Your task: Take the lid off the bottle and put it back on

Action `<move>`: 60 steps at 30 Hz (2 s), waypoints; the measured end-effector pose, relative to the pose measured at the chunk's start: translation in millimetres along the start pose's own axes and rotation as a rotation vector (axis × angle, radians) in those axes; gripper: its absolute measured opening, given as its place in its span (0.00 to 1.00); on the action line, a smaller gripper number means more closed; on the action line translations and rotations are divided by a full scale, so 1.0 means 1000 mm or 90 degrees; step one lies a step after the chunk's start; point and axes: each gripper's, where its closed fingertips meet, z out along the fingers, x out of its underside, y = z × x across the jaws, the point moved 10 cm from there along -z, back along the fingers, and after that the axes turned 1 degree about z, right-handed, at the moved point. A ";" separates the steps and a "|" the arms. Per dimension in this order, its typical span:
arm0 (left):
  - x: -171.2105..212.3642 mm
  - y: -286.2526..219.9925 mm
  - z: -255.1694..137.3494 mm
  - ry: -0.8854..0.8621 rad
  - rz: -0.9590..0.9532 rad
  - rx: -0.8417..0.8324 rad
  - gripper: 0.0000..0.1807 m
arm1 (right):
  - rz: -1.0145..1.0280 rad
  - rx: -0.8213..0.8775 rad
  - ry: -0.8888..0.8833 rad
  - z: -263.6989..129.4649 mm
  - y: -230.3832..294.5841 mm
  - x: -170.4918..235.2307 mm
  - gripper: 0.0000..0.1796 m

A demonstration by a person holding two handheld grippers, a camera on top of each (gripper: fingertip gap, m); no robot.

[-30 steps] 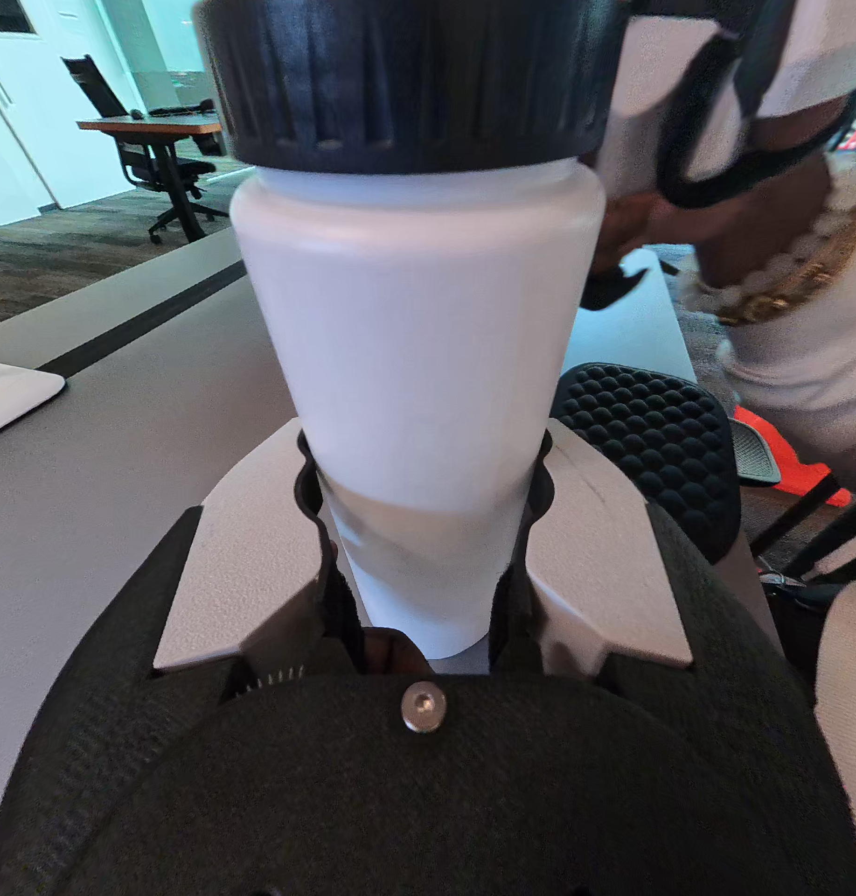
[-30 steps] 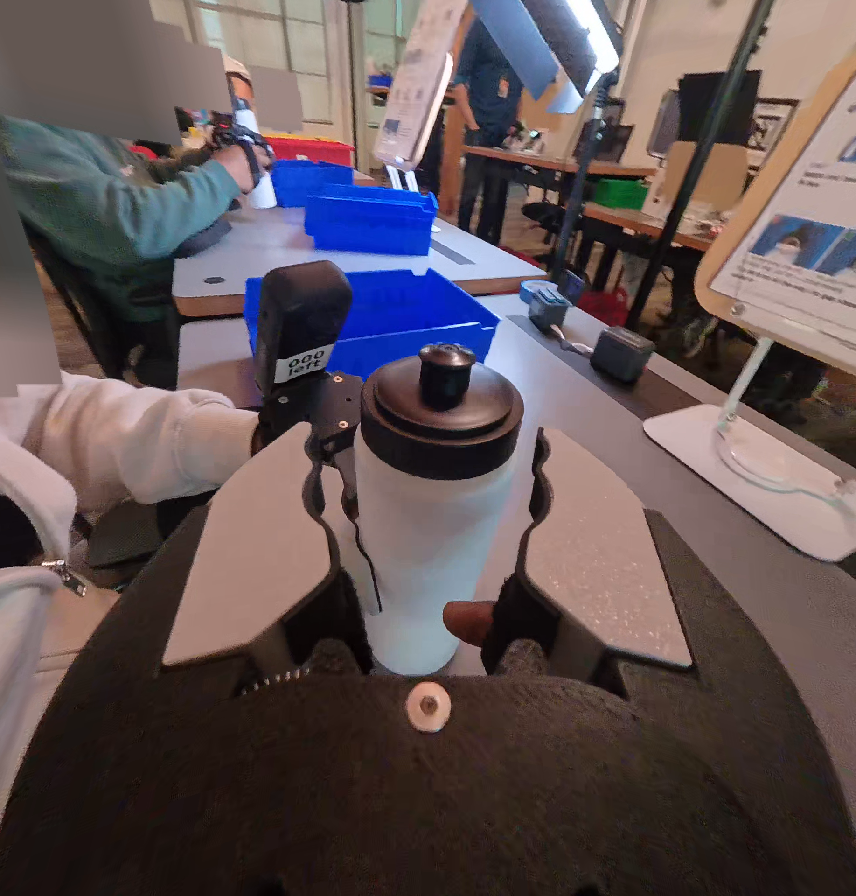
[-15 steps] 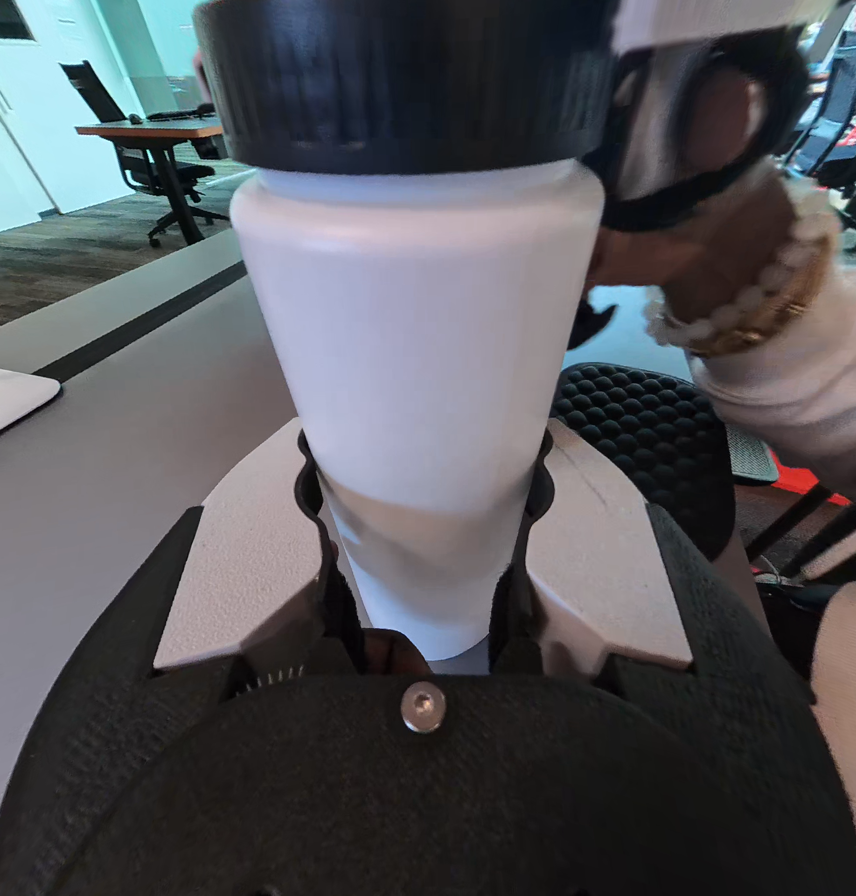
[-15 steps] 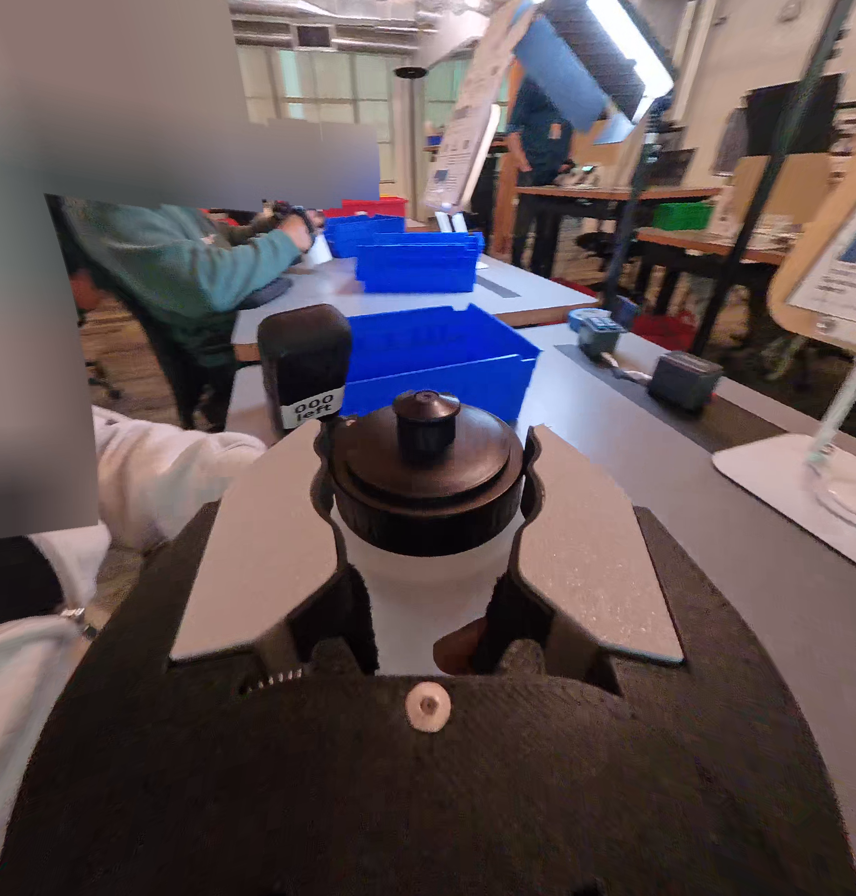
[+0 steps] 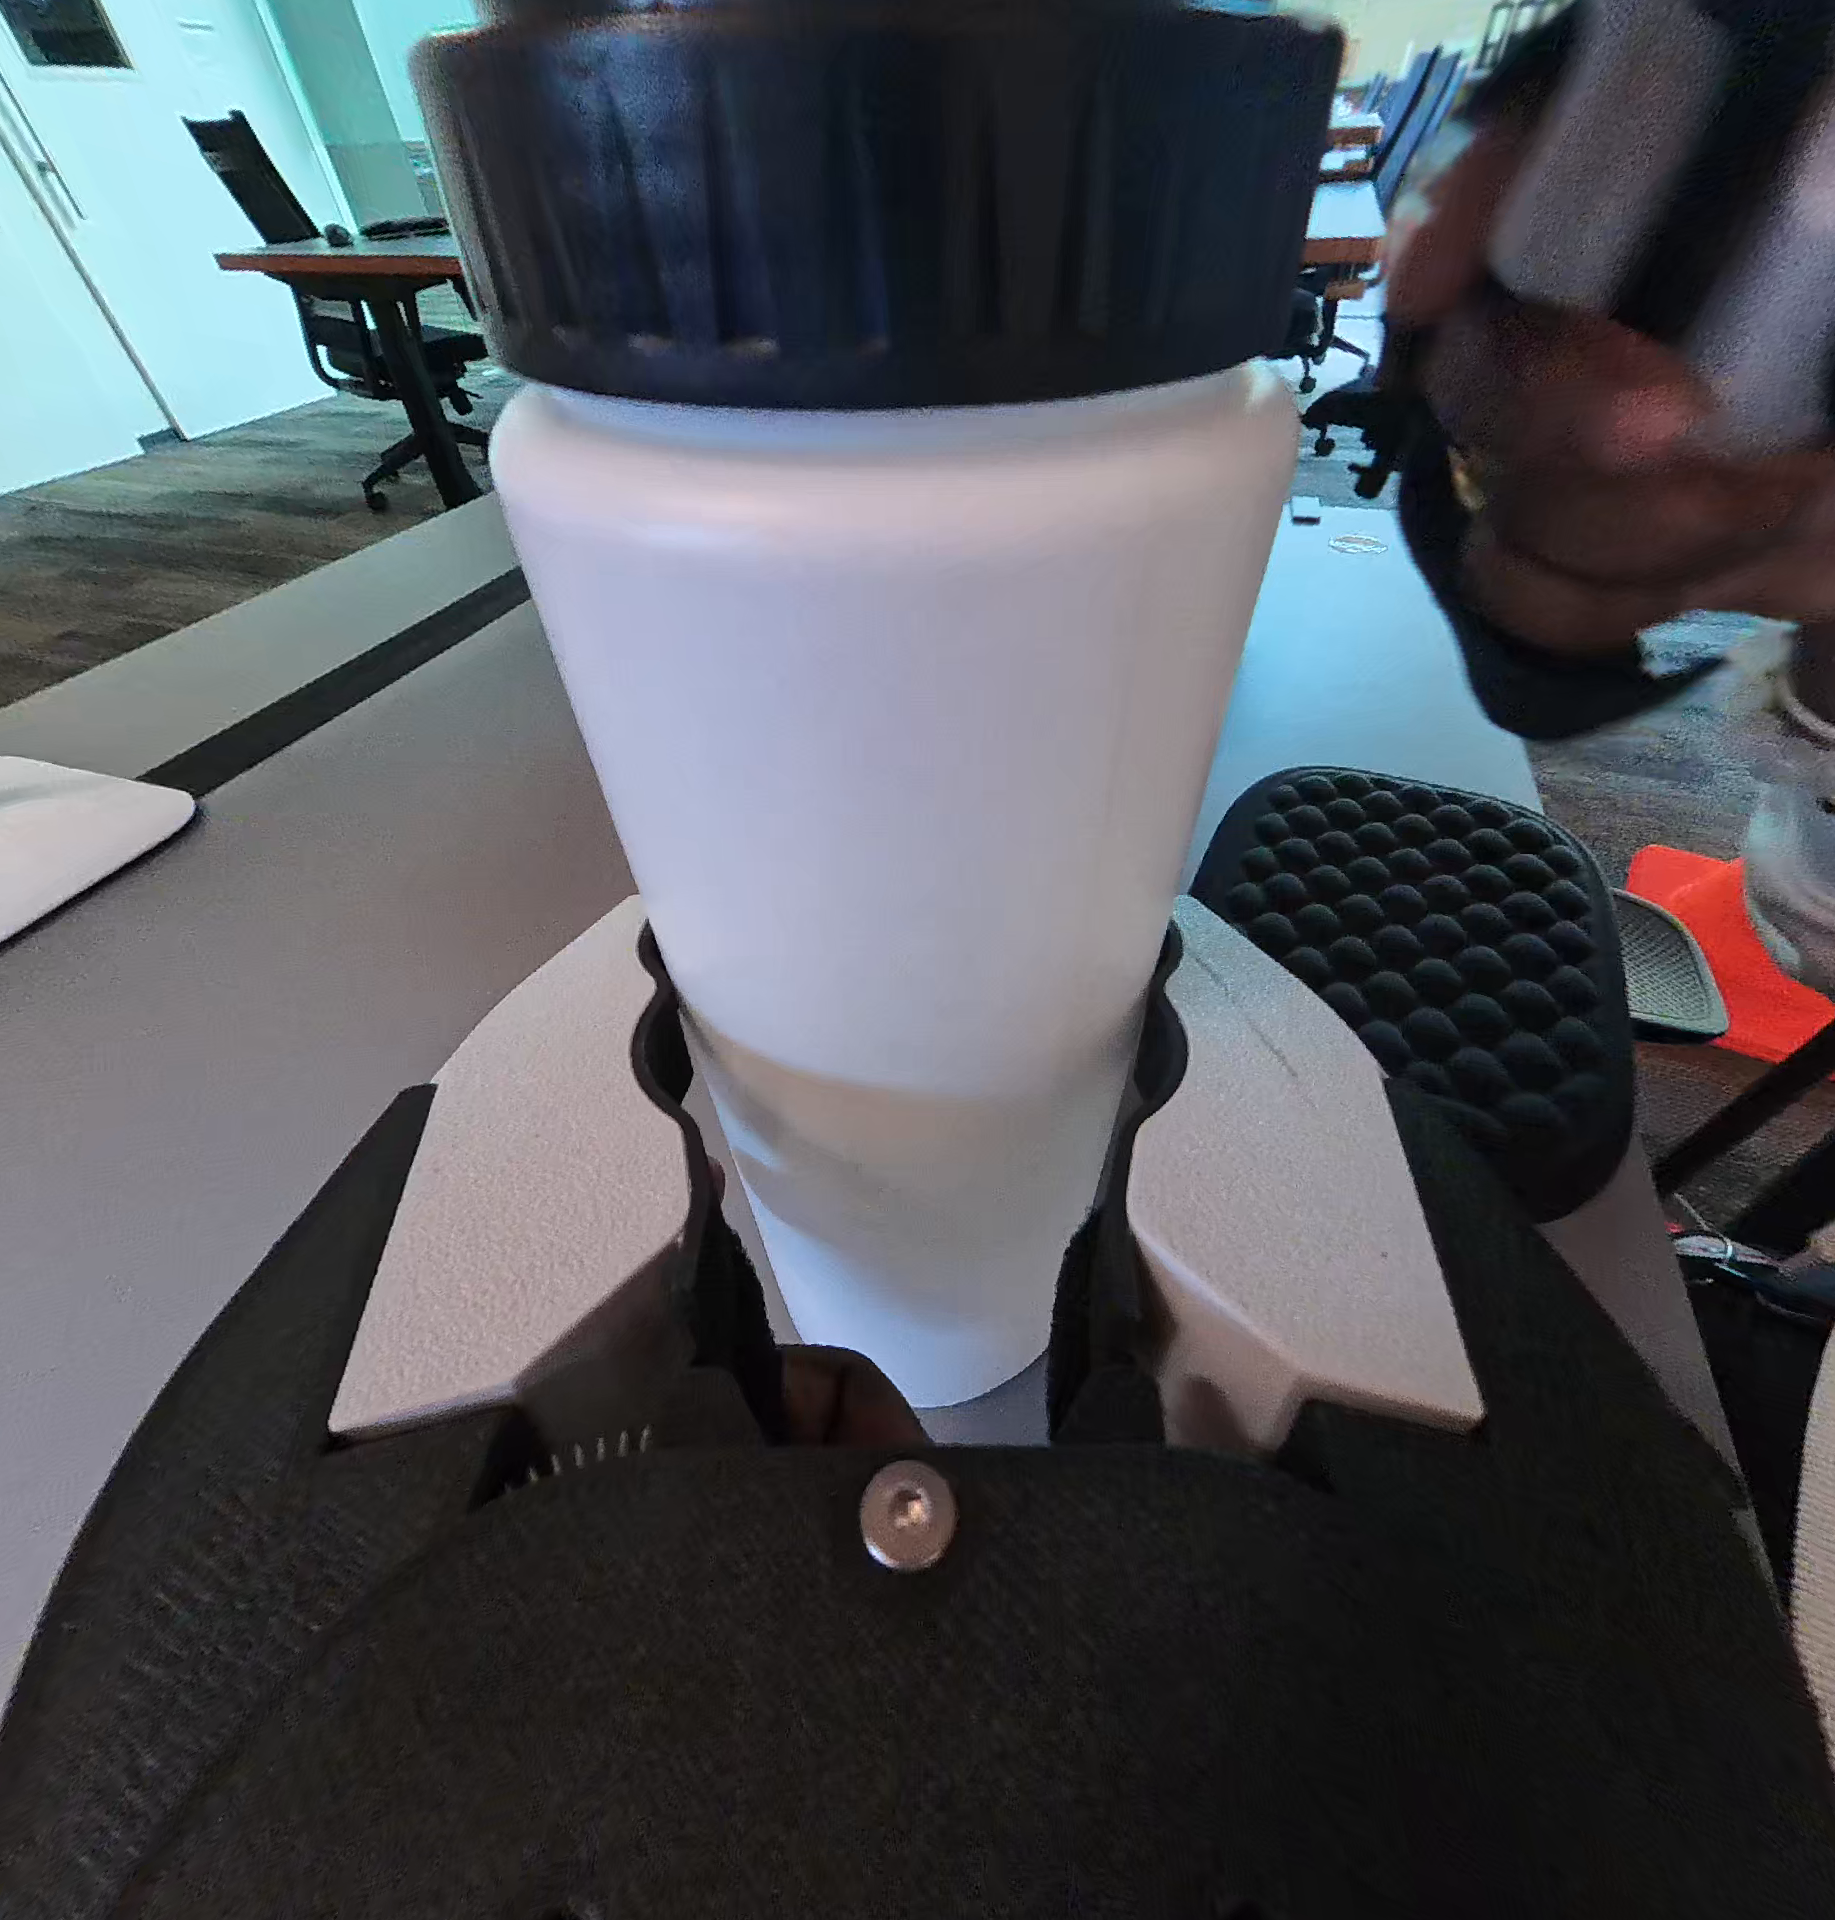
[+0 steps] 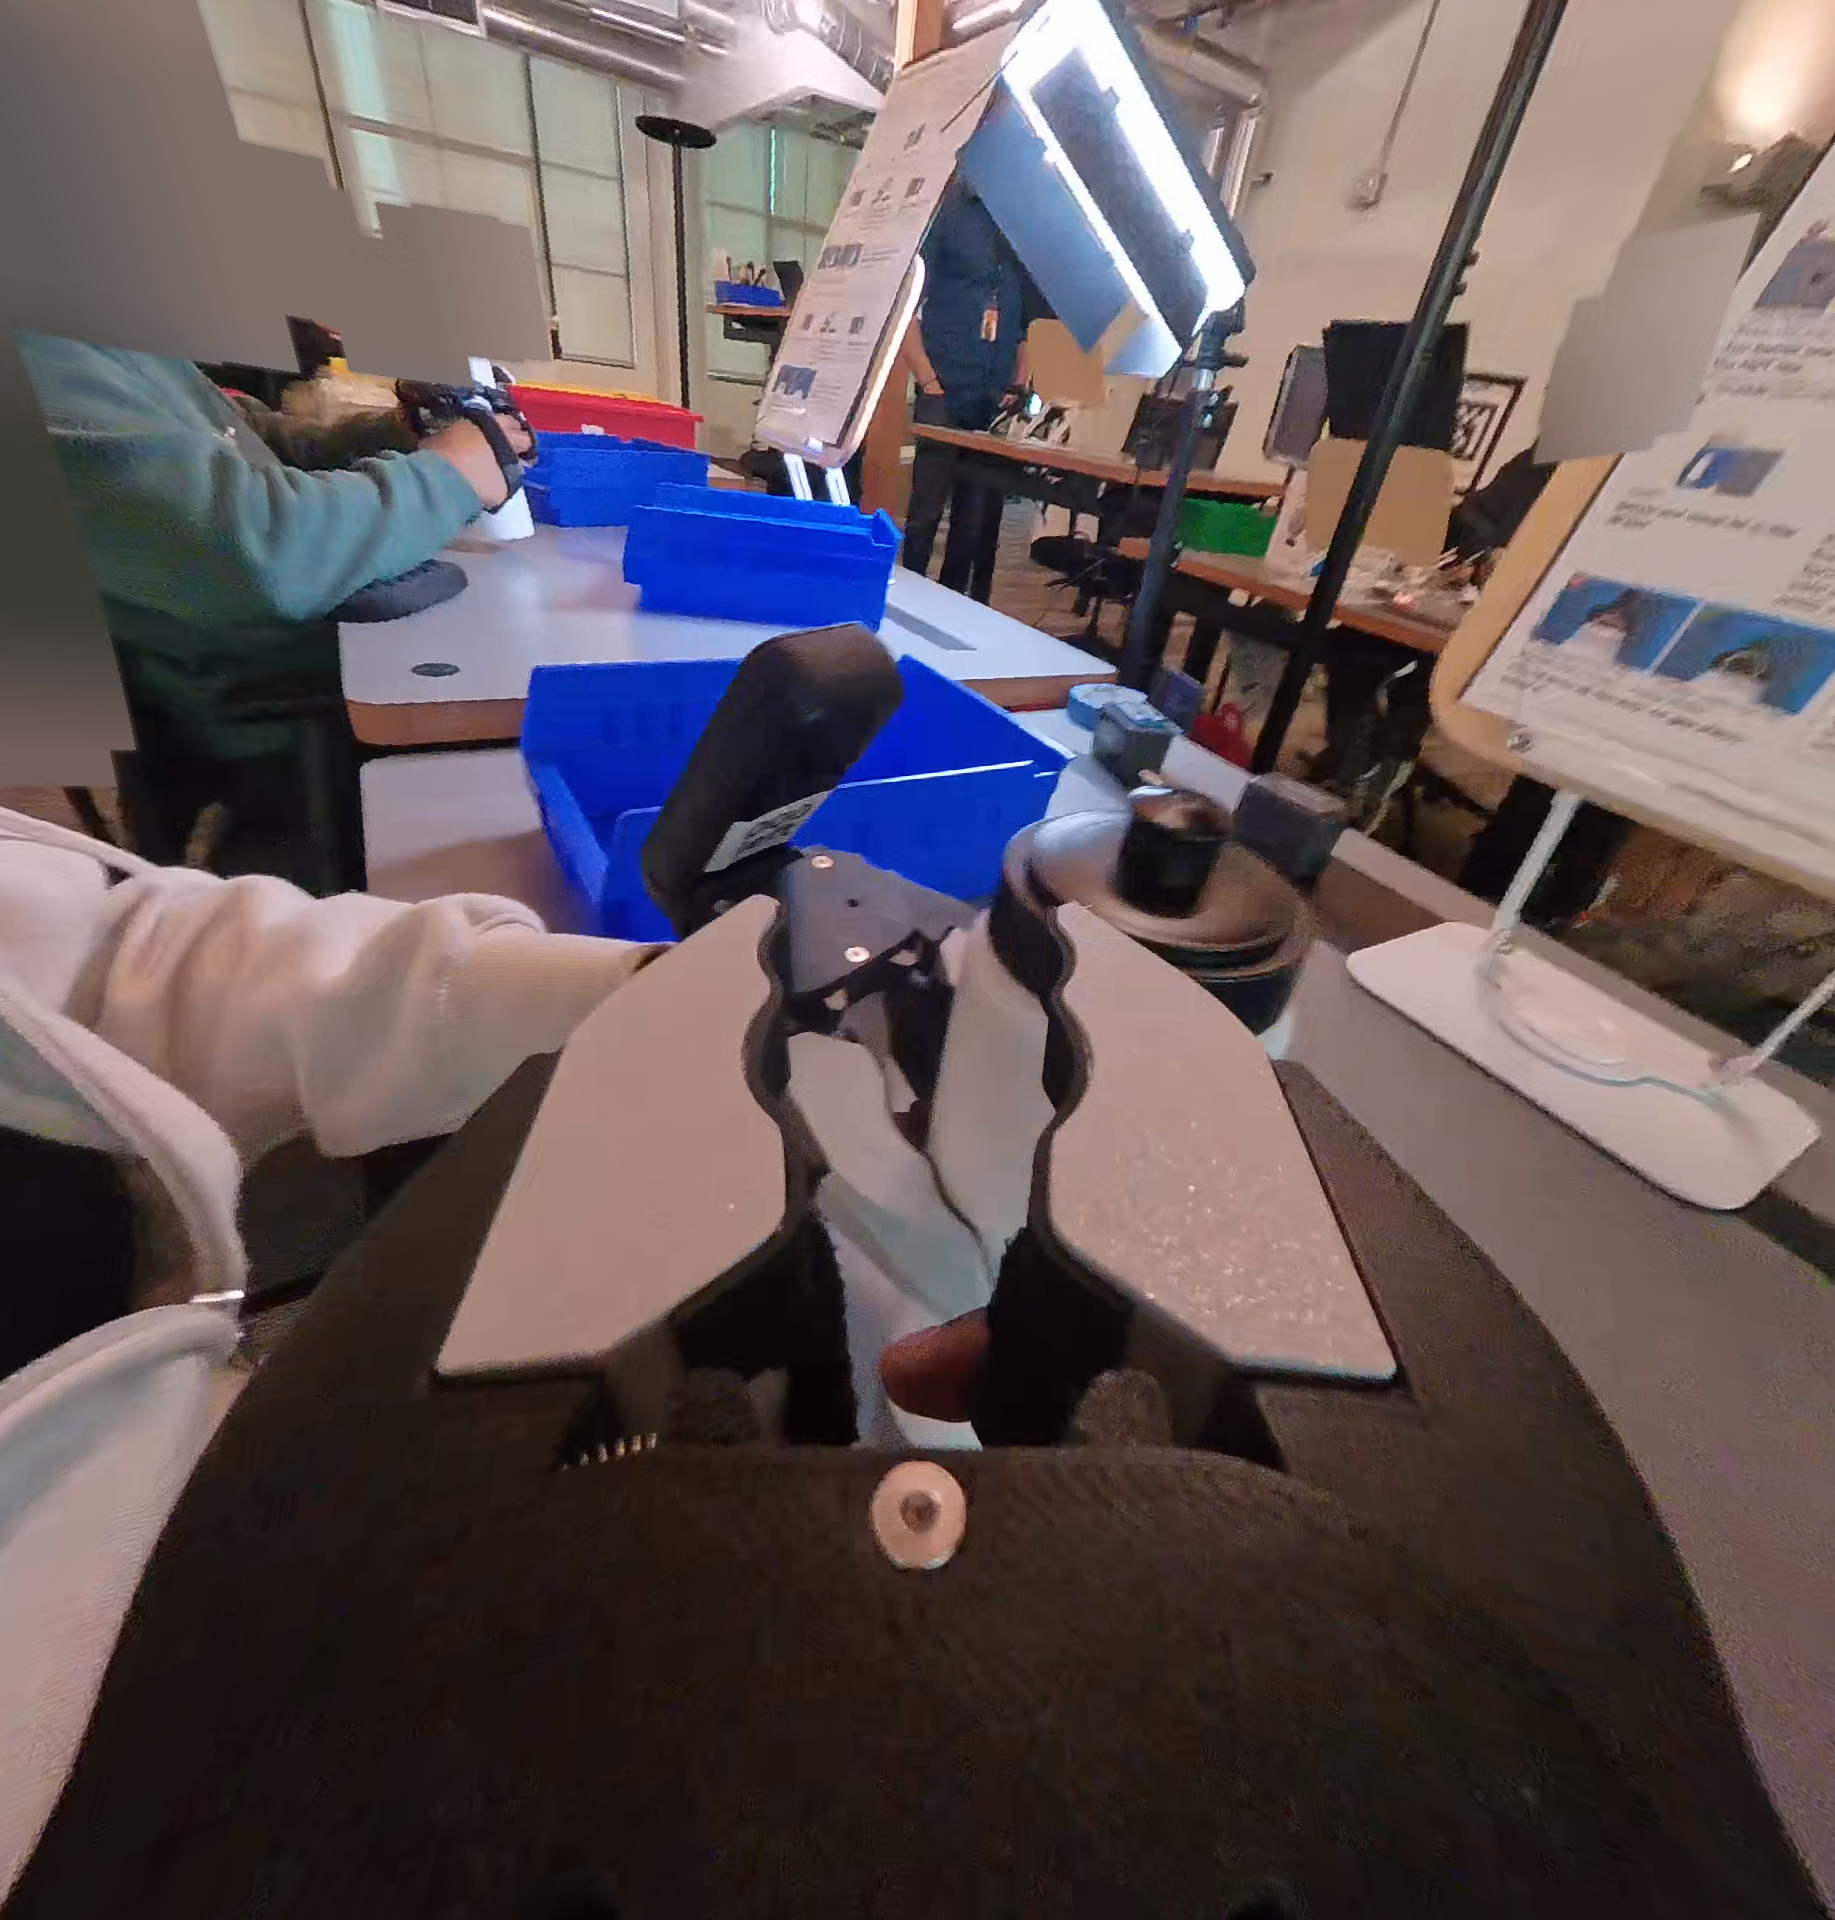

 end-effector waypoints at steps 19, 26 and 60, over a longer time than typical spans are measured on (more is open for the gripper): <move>-0.001 -0.009 0.001 -0.001 -0.007 0.017 0.47 | 0.081 -0.148 -0.017 0.037 -0.060 0.012 0.43; 0.000 -0.012 0.002 -0.009 0.001 0.017 0.48 | -0.008 0.096 0.026 0.031 -0.028 0.010 0.44; 0.000 -0.018 0.000 -0.010 -0.017 0.024 0.47 | 0.074 -0.135 0.030 0.032 -0.052 0.010 0.43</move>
